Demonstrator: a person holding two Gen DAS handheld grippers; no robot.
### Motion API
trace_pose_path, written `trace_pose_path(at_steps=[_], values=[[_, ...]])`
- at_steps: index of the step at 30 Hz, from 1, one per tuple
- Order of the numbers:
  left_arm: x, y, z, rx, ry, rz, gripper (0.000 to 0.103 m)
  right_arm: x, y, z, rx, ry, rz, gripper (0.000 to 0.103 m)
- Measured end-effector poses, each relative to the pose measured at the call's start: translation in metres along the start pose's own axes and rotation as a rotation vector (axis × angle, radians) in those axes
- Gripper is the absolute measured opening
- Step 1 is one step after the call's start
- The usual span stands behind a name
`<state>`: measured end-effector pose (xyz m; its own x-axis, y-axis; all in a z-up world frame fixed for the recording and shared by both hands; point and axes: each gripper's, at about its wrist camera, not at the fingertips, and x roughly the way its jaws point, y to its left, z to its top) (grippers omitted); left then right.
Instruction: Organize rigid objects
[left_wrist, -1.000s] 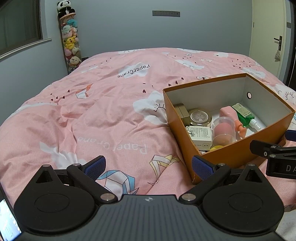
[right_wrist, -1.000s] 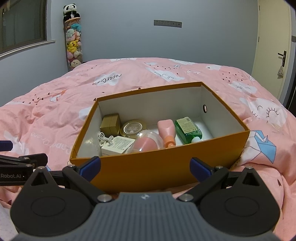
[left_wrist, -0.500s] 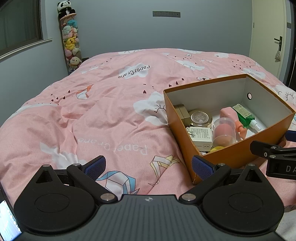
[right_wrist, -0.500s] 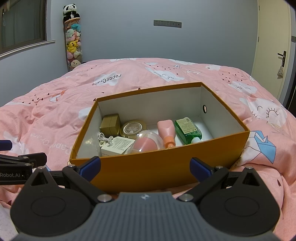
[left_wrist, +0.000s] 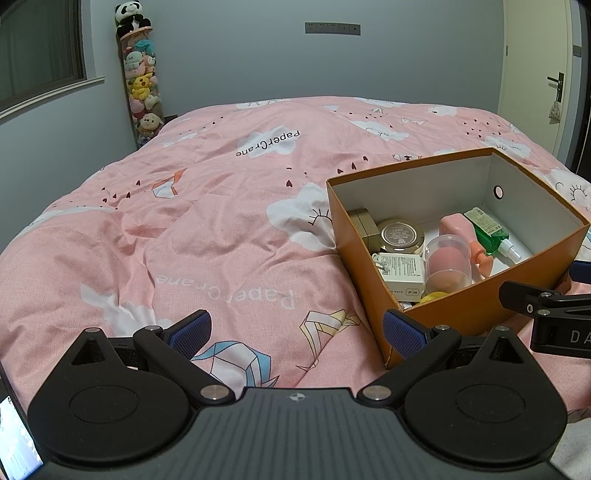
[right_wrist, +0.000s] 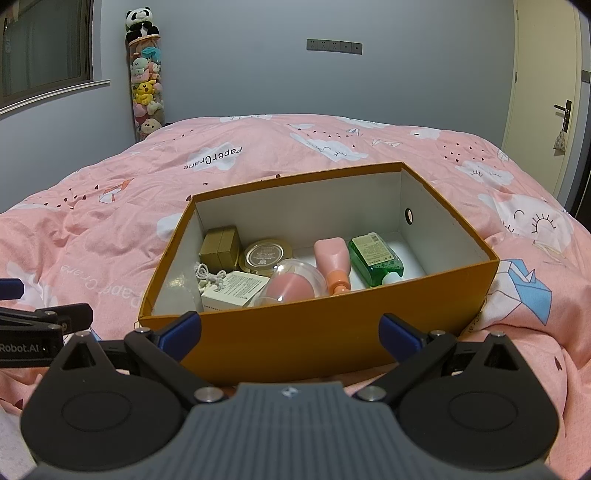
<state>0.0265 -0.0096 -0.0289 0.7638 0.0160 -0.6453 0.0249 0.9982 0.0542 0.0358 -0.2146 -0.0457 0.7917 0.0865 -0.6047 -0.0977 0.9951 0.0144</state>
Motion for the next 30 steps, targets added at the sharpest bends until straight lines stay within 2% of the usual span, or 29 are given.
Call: trace_pose_path(at_steps=[30], values=[[-0.0026,0.0015,0.0023,-0.004,-0.008,0.013,0.103,-0.0006,0.0012,-0.0001,0.003,0.002,-0.002,0.100]])
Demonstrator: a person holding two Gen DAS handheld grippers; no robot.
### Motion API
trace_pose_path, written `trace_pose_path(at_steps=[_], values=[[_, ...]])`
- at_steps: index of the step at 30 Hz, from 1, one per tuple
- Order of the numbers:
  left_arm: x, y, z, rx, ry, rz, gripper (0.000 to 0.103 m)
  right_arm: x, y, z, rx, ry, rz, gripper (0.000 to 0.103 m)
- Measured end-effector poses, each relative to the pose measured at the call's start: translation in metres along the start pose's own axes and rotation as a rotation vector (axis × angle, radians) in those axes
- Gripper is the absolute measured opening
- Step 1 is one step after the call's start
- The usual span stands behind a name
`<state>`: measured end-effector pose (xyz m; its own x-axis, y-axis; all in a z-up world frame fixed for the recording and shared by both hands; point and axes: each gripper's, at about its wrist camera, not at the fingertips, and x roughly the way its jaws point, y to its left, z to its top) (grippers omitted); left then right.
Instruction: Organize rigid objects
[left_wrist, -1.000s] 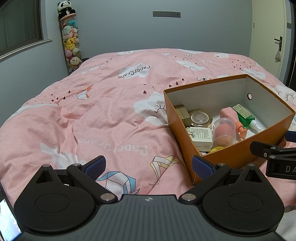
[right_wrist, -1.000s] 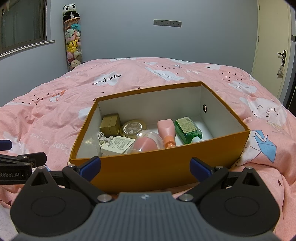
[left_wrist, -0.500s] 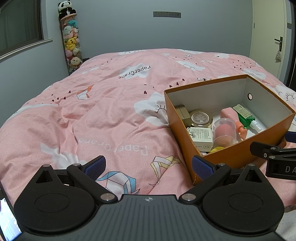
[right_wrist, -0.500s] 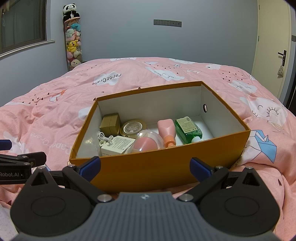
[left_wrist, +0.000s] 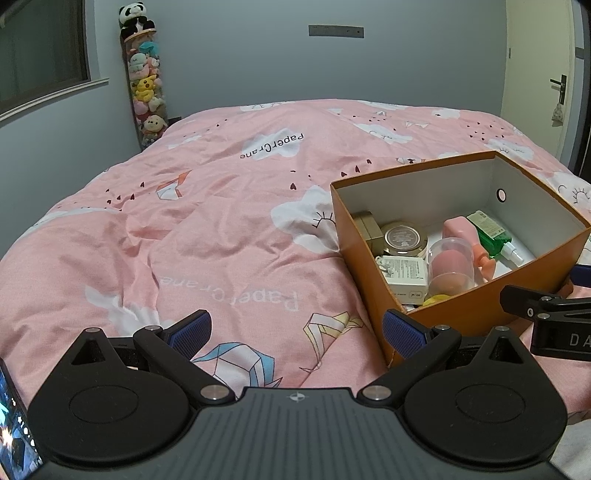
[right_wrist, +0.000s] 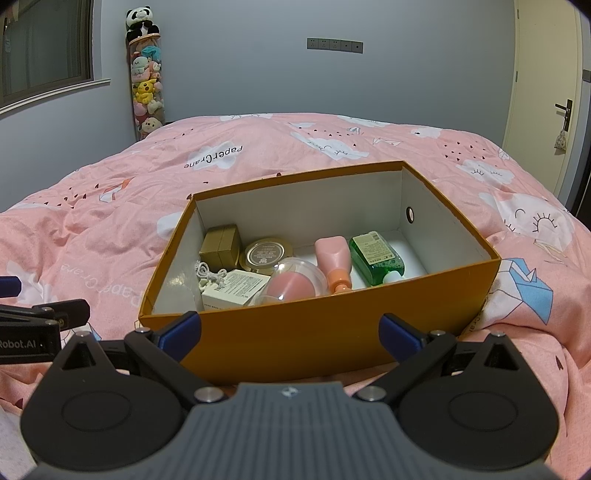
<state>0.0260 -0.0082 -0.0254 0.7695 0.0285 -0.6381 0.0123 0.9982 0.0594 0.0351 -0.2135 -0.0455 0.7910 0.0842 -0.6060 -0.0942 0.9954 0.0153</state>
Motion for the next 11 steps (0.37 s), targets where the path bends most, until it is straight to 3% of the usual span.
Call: trace_pose_path(at_steps=[11], values=[[-0.0011,-0.0025,0.0014,0.000,-0.008,0.000,0.103,-0.0001,0.0003,-0.0001,0.000,0.001,0.000,0.100]])
